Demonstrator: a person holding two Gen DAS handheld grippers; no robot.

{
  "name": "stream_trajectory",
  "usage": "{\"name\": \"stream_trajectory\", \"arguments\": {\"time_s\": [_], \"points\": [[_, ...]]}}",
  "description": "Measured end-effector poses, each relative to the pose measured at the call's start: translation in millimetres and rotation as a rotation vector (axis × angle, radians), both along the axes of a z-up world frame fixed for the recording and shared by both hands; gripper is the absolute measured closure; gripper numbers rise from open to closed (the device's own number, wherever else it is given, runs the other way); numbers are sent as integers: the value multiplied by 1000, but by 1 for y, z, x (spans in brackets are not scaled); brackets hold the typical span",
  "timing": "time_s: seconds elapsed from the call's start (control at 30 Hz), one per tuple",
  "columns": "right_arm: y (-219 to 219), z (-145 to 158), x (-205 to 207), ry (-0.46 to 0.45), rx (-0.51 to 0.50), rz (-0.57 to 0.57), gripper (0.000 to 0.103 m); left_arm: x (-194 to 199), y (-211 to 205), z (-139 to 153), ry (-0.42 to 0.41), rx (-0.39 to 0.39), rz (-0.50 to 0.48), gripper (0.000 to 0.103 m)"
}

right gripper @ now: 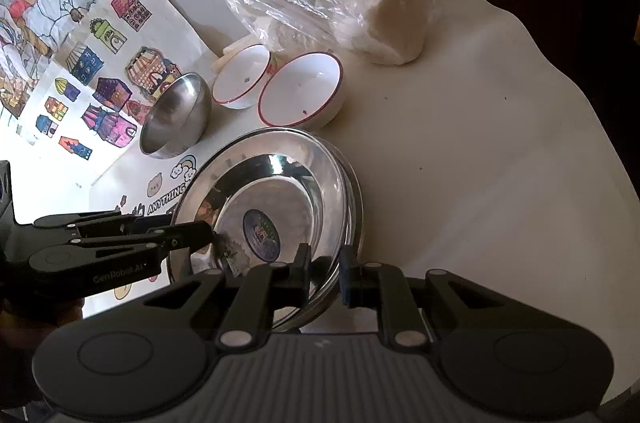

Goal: Organize plates and bowls
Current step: 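Carry the small steel plate with both grippers over the plate stack, then lower the small plate onto the stack and open both grippers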

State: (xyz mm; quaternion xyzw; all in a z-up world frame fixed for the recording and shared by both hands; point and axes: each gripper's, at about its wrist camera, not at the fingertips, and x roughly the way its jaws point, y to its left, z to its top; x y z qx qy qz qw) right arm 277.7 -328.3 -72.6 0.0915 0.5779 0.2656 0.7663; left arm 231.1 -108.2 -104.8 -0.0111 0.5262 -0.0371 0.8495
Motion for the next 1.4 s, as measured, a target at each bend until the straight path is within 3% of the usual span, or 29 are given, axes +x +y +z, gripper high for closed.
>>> {"name": "stream_trajectory", "arguments": {"time_s": [1.4], "points": [[20,-8,7,18,-24,81,84,7,3,-15,60,31,67,71]]}}
